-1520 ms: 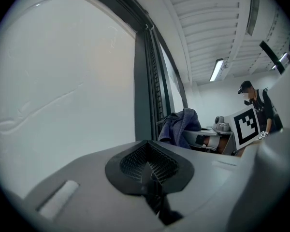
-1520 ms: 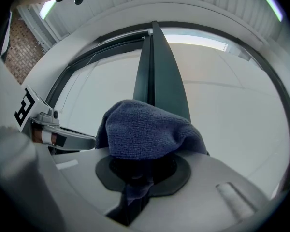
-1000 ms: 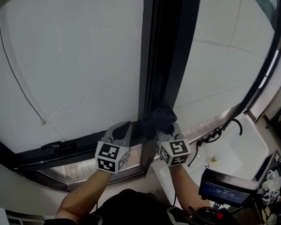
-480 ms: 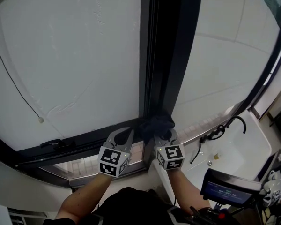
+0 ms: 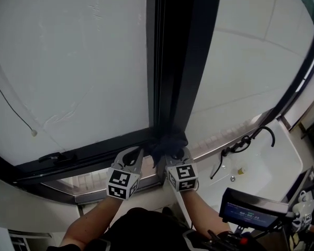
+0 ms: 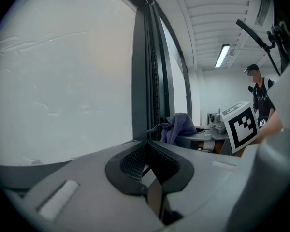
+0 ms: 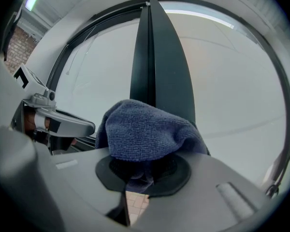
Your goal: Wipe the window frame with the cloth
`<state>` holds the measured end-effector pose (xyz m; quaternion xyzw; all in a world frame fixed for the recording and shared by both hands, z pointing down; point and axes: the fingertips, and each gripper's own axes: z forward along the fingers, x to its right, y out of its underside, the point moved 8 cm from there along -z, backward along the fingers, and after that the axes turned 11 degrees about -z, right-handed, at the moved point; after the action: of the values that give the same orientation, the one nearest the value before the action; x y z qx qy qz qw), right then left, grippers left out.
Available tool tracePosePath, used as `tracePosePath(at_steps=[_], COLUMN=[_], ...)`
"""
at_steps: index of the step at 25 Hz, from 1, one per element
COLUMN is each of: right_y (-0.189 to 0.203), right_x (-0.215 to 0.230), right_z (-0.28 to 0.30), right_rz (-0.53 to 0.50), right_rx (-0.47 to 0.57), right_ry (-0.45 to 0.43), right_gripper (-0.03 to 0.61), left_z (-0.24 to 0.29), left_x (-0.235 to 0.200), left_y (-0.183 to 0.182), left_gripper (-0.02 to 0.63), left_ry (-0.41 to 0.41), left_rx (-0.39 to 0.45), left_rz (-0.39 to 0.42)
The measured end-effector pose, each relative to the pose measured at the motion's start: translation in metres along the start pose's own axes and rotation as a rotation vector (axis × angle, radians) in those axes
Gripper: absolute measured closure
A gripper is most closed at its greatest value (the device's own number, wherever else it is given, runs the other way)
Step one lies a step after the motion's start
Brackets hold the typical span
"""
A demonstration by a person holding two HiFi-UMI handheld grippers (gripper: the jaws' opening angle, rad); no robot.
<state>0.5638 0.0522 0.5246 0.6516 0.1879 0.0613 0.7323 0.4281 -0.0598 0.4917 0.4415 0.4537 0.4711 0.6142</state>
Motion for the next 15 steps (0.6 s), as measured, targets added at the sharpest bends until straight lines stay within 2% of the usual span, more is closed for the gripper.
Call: tracePosePath(at_steps=[7, 15], right_y=[0.006, 0.008], right_x=[0.002, 0.007], right_z=[0.000, -0.002], right_rz=[0.014, -0.002], right_rx=[-0.008, -0.006], right_ry=[-0.043, -0.141], right_gripper=[0.526, 0.527], left_z=[0.005, 0.012], left_x=[0.002, 0.011], left_y=[0.013, 0.020], left_gripper=[0.620, 0.620], left_ry=[-0.031, -0.072], left_rx=[-0.007, 0.004], left_rz=[-0.015, -0.026])
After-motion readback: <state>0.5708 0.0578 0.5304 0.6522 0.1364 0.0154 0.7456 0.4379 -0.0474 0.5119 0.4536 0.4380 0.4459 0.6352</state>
